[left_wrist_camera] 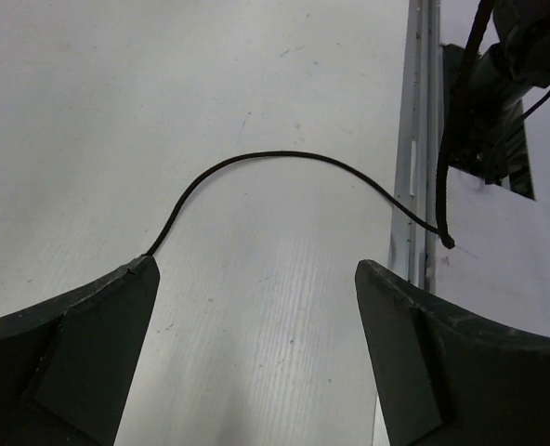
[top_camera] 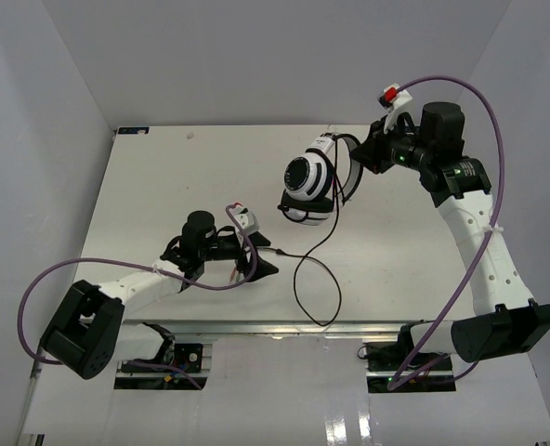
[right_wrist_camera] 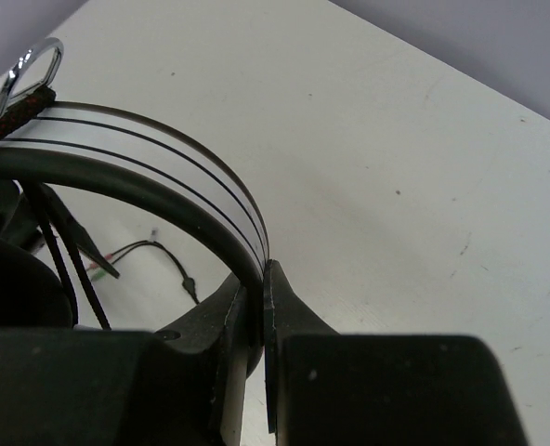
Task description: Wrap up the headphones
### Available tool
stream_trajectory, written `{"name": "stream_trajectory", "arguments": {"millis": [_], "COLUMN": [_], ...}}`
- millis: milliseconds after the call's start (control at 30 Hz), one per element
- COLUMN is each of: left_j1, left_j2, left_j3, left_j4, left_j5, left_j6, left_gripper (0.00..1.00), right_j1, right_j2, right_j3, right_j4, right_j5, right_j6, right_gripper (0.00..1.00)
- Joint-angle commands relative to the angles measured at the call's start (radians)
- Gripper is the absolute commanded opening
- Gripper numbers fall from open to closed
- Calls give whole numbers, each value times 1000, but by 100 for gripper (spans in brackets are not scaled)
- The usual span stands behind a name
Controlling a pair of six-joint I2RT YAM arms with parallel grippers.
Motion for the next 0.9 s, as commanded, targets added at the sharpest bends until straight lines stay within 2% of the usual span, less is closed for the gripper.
{"name": "stream_trajectory", "arguments": {"millis": [0, 167, 267, 400, 633, 867], "left_j1": [-26, -102, -131, -203, -406, -480], "left_j2": [42, 115, 139, 146, 260, 445], "left_j3": [-47, -106, -139, -140, -64, -68], "left_j4": [290, 638, 781, 808, 737, 962], "left_j5": [75, 58, 50, 8, -196, -482], "left_j6": [-157, -370, -455, -463, -325, -362], "left_gripper": [98, 98, 98, 98, 98, 98], "right_j1": [-31, -74, -86, -89, -90, -93], "right_j2": [-6, 5, 9, 16, 18, -5], "right_j3": [87, 112, 121, 114, 103, 81], "right_j4": [38, 43, 41, 43, 46, 56], "right_j5": [-117, -128, -122, -109, -107, -126], "right_j6": [182, 229, 238, 240, 252, 268], "right_gripper": [8, 8, 8, 8, 8, 8]}}
